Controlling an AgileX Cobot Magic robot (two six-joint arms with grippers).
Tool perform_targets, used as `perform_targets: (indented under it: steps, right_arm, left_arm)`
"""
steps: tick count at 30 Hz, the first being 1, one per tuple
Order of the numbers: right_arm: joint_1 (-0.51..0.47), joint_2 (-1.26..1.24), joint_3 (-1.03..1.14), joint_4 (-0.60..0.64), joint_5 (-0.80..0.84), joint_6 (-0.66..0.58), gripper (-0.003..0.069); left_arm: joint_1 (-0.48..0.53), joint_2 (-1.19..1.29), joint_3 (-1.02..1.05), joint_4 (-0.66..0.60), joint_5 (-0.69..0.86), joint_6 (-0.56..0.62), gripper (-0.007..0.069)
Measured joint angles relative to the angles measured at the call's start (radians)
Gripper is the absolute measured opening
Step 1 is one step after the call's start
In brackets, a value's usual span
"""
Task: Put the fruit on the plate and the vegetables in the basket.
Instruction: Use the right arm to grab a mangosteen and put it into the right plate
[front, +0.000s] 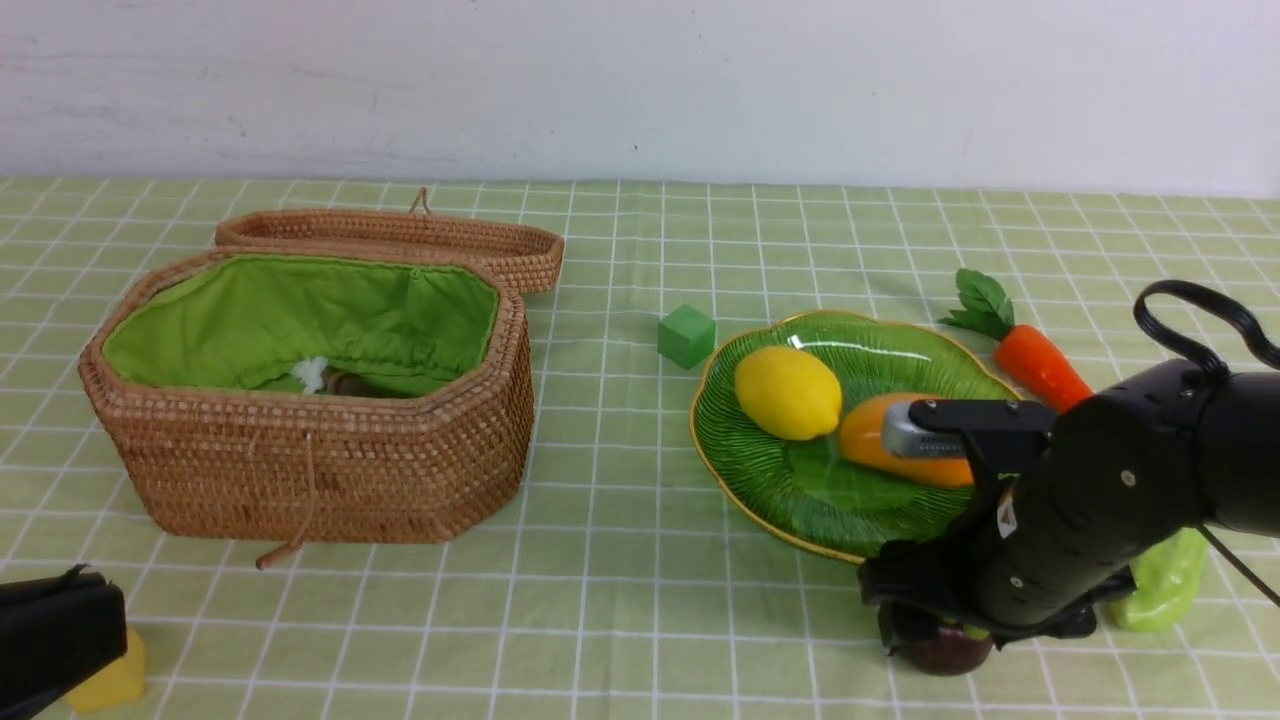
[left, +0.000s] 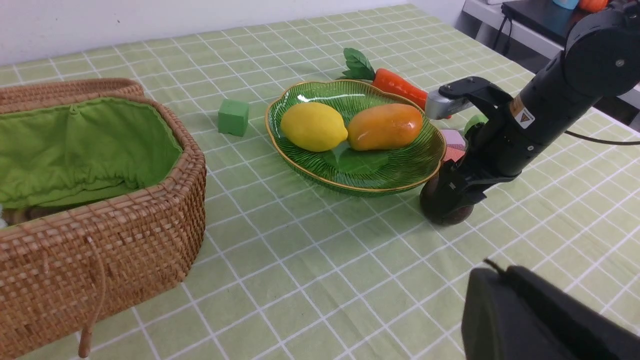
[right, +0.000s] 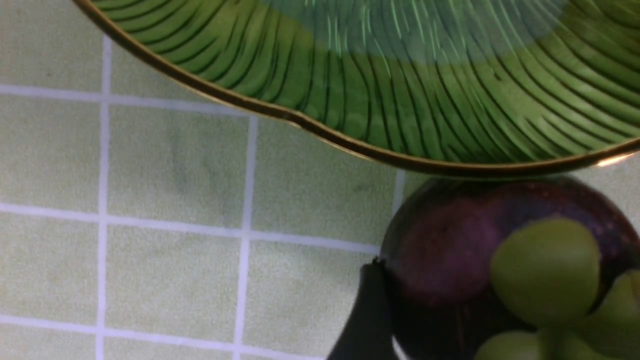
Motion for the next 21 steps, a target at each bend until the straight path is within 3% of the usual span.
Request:
perform_targets:
  steps: [9,21]
  right_arm:
    - [0.0,-0.016,-0.003,0.019,0.048,-0.05,0.0582]
    - [0.0,-0.301,-0.052,0.09,0.231,-0.104,0.0581]
  left_arm:
    - [0.0,0.0,0.0,-0.001,0.024,0.0,-0.0006]
    - [0.0,0.0,0.0,-0.001,0.045,0.07,-0.0003]
